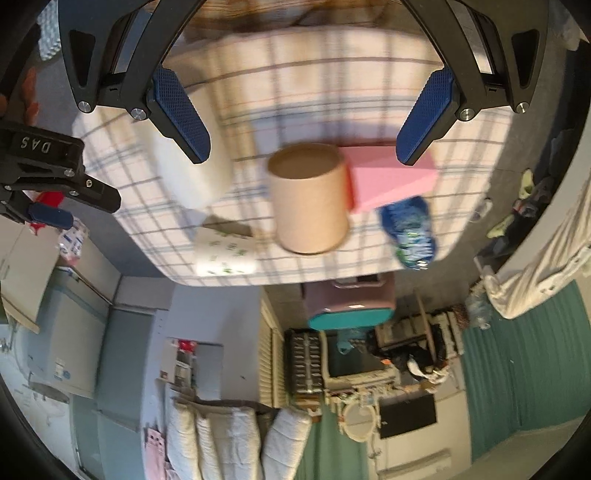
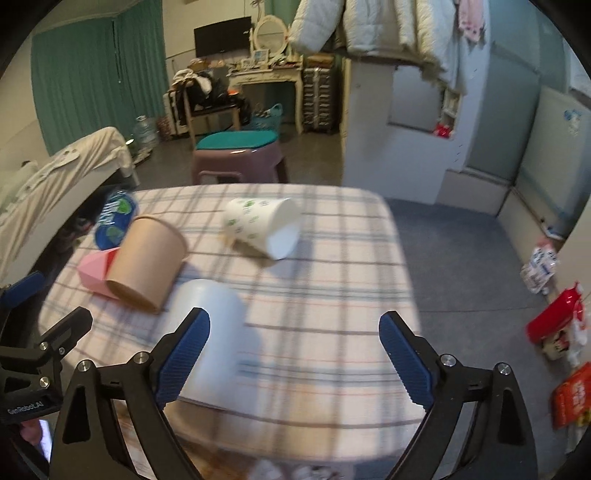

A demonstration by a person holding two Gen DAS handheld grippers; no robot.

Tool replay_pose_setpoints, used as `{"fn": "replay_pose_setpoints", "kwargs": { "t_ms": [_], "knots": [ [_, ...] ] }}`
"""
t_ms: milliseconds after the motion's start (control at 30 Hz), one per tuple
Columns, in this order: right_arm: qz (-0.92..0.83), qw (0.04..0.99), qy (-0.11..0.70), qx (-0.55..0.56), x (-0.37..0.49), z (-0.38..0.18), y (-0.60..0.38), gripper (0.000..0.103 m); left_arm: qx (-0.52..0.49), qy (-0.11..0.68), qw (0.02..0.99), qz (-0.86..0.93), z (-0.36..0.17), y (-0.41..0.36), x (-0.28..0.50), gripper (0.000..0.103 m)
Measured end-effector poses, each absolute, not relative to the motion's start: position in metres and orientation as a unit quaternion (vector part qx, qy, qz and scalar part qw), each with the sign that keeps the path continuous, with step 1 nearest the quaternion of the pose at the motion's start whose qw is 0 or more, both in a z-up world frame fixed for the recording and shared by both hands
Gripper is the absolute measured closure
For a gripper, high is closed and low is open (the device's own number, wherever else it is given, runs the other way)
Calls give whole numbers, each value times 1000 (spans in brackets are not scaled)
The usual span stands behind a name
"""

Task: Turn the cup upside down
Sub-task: 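Grasp the white cup with the left gripper while the right gripper opens and releases it, then rotate the held white cup with the left gripper so its closed base faces up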

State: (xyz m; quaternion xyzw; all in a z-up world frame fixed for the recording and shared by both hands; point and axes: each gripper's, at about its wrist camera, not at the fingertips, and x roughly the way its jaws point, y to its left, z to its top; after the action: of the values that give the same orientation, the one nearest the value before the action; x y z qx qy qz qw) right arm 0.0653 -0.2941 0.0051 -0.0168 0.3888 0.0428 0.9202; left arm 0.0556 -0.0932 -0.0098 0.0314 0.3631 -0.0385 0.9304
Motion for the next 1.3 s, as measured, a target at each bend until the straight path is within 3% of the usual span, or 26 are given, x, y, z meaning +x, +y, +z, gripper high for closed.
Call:
{"fn": "replay_pose_setpoints", "kwargs": {
  "t_ms": [467, 867, 1133, 1300],
  "knots": [
    [5, 919, 394, 16, 71, -21, -358, 9, 65, 416, 902, -91, -15, -172, 102, 0],
    [-2, 906, 419, 57, 95, -55, -384, 9, 61, 513, 850, -101, -61, -186, 156, 2],
    [-4, 901, 431, 49, 104, -66, -375, 9, 53, 554, 821, -126, -74, -185, 162, 25],
    [-9, 900, 432, 52, 103, -64, -372, 9, 43, 558, 818, -132, -66, -180, 159, 25]
  ]
}}
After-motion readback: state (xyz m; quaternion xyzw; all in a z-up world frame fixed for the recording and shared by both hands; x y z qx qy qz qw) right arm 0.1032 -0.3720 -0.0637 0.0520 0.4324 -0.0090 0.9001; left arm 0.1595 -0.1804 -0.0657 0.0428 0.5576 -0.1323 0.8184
